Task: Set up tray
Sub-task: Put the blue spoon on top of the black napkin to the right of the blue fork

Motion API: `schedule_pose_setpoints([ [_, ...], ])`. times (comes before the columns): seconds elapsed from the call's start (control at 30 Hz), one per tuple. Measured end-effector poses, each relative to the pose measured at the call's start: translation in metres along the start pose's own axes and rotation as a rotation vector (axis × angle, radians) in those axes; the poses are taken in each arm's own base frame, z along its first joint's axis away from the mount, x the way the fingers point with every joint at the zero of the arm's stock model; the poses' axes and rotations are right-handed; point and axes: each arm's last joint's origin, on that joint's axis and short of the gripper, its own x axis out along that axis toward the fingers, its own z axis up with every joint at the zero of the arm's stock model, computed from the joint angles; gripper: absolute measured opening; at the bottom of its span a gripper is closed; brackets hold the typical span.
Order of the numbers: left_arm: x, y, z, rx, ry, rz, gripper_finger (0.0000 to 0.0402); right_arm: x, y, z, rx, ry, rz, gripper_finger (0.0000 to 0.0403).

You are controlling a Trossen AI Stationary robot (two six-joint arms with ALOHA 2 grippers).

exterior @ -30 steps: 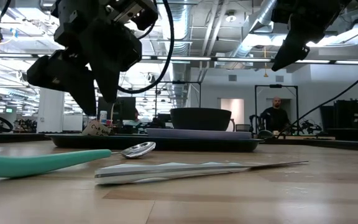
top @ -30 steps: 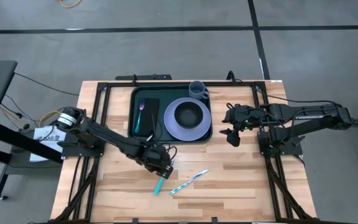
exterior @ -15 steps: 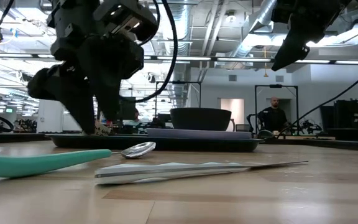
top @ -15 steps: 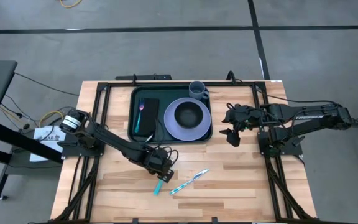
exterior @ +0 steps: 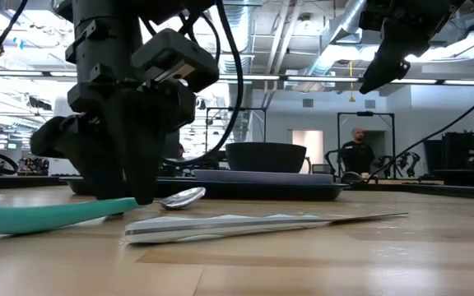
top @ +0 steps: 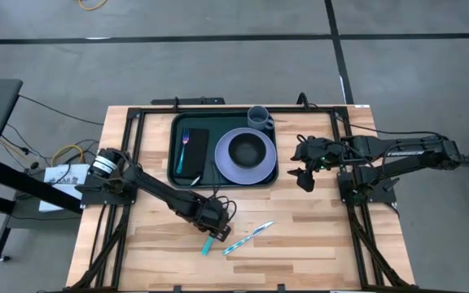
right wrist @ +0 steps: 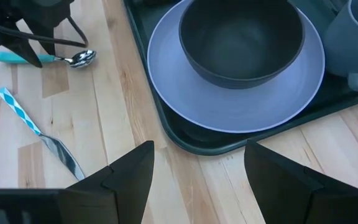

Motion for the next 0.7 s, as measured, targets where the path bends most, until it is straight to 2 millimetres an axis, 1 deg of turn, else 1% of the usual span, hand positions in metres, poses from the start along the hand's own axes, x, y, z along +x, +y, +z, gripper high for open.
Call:
schedule_pose_setpoints([
  [0.1,0.0,0.004,-0.001,-0.019,-0.012,0.046,0.0156,0.0,0.0,0.0,0.0,0.0,0.0,0.024],
  [0.17,0.0,0.005,-0.001,-0.021,-0.013,0.058,0.0139,0.0,0.0,0.0,0.0,0.0,0.0,0.024],
  [0.23,0.0,0.006,0.0,-0.026,-0.006,0.063,0.0112,0.0,0.0,0.0,0.0,0.0,0.0,0.024],
  [0.37,0.001,0.007,-0.001,-0.03,-0.005,0.073,0.0037,0.0,0.0,0.0,0.001,-0.001,0.0,0.024],
  [0.4,0.001,0.007,0.0,-0.031,-0.006,0.073,0.0025,0.0,0.0,0.0,0.001,-0.001,0.0,0.024],
  [0.57,0.0,0.009,-0.001,-0.048,-0.004,0.091,0.0027,0.0,0.0,0.0,0.0,-0.001,0.0,0.024],
  [0.7,-0.01,0.009,-0.002,-0.066,-0.021,0.085,0.0025,0.0,0.0,0.0,-0.005,-0.001,0.0,0.024],
])
